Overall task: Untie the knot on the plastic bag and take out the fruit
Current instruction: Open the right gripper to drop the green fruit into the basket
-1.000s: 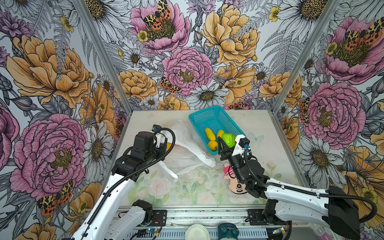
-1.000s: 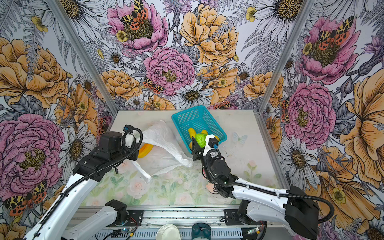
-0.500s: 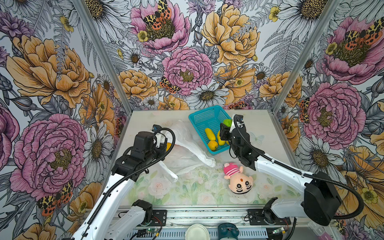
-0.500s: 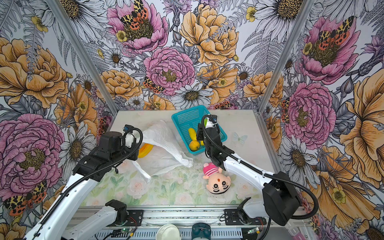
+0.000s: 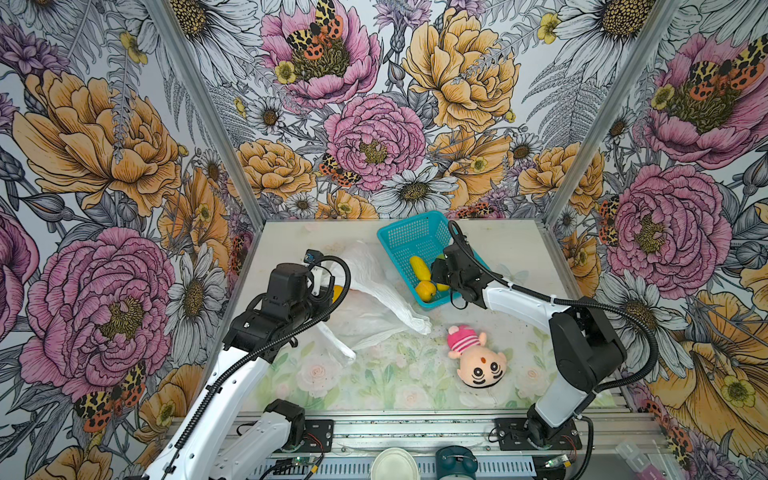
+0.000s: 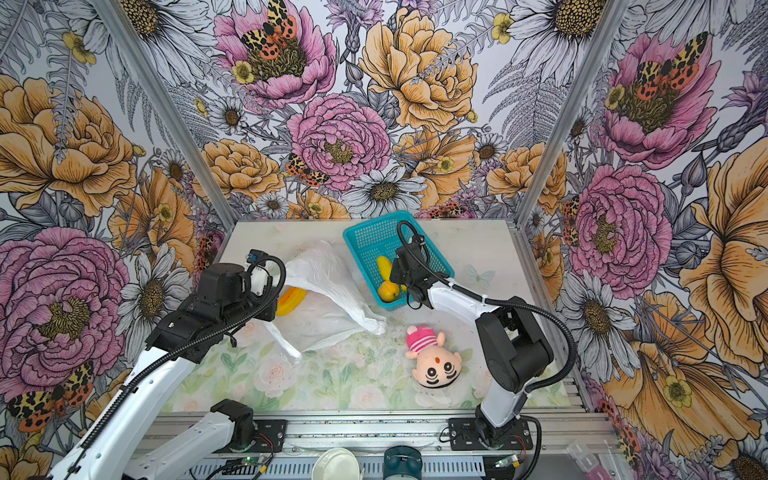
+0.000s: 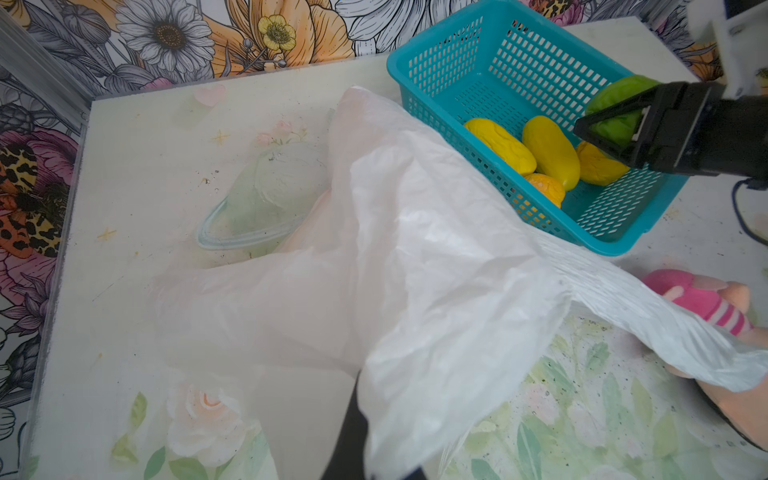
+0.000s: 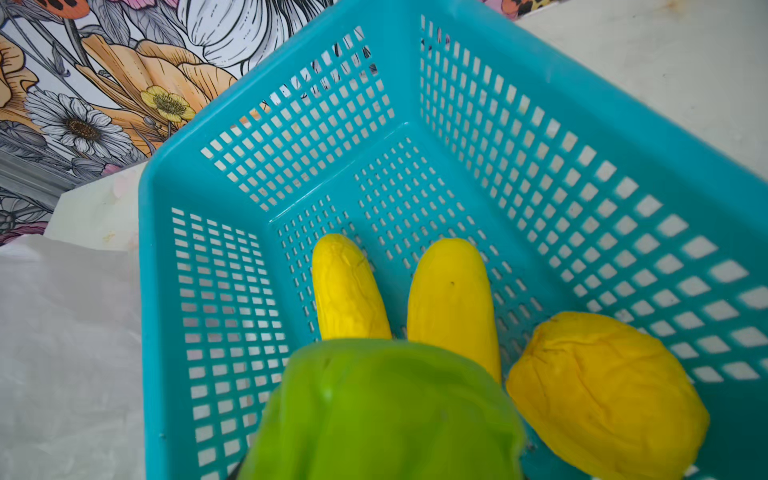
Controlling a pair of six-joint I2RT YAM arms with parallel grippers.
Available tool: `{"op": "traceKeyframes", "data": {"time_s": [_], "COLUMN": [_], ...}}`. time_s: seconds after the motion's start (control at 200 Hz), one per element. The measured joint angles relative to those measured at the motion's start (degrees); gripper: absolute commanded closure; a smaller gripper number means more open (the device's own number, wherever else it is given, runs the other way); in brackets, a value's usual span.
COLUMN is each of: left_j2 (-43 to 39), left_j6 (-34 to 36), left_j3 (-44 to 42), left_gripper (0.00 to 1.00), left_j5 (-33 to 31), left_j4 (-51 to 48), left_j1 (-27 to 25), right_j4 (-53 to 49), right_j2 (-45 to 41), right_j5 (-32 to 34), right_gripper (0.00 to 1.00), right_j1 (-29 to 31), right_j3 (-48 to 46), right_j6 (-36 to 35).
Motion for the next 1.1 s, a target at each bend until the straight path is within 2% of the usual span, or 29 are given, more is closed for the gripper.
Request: {"op": "traceKeyframes", "data": {"time_s": [0.23, 0.691, 0.976, 1.096], "left_j2": [0.0, 0.0, 0.0, 0.0], "left_j6": [0.0, 0.0, 0.0, 0.0], "left_j3": [0.0, 0.0, 0.0, 0.0], "left_gripper": [1.0, 1.0, 1.0, 1.0], "left_j5": [0.0, 0.0, 0.0, 0.0], "left_j4": [0.0, 0.0, 0.0, 0.0], "left_j1": [0.0, 0.02, 0.02, 0.02], "right_j4": [-0.22, 5.73, 7.39, 8.07], "right_j2": [2.62, 2.82, -0.24, -2.03], "right_j5": [0.22, 2.36, 3.1, 3.98], "right_gripper": [0.5, 0.22, 0.23, 0.19], "right_j1": [1.88, 2.25, 2.25, 2.25], "right_j3": [0.42, -3.78, -7.04, -7.93], "right_j6": [3.41, 8.26, 8.5, 8.44]}}
